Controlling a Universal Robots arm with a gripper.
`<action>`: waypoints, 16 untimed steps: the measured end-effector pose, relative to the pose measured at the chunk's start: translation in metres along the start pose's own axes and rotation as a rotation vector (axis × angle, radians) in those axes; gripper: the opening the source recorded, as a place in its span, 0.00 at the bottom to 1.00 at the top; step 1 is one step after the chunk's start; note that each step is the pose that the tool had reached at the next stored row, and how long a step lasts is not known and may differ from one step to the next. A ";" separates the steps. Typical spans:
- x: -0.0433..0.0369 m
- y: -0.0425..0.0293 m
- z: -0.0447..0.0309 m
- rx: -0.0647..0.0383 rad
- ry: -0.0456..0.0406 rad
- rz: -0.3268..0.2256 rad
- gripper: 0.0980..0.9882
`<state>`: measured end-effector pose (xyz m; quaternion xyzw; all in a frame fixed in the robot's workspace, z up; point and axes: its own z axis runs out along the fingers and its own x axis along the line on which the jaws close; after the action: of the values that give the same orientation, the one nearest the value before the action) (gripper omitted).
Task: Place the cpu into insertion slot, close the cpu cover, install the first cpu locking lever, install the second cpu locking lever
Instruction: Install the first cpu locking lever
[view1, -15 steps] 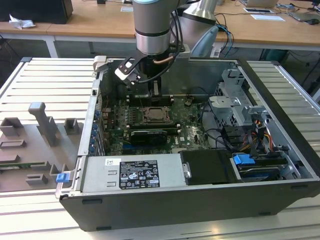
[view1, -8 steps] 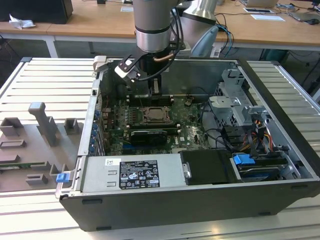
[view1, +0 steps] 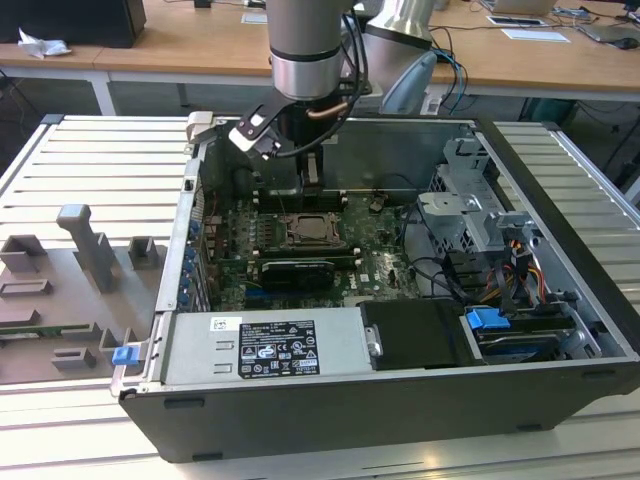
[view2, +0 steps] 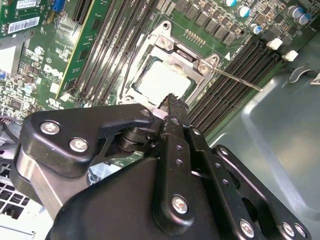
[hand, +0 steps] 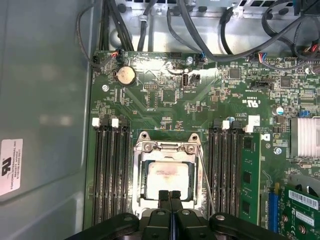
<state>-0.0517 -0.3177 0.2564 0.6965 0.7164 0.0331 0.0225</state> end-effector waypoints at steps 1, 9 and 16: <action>0.0000 0.0000 -0.0005 0.000 0.0001 0.000 0.01; 0.0001 0.0004 -0.0045 0.000 0.0003 0.000 0.01; 0.0002 0.0012 -0.0147 0.000 0.0000 0.000 0.01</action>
<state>-0.0517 -0.3177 0.2712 0.6965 0.7164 0.0331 0.0225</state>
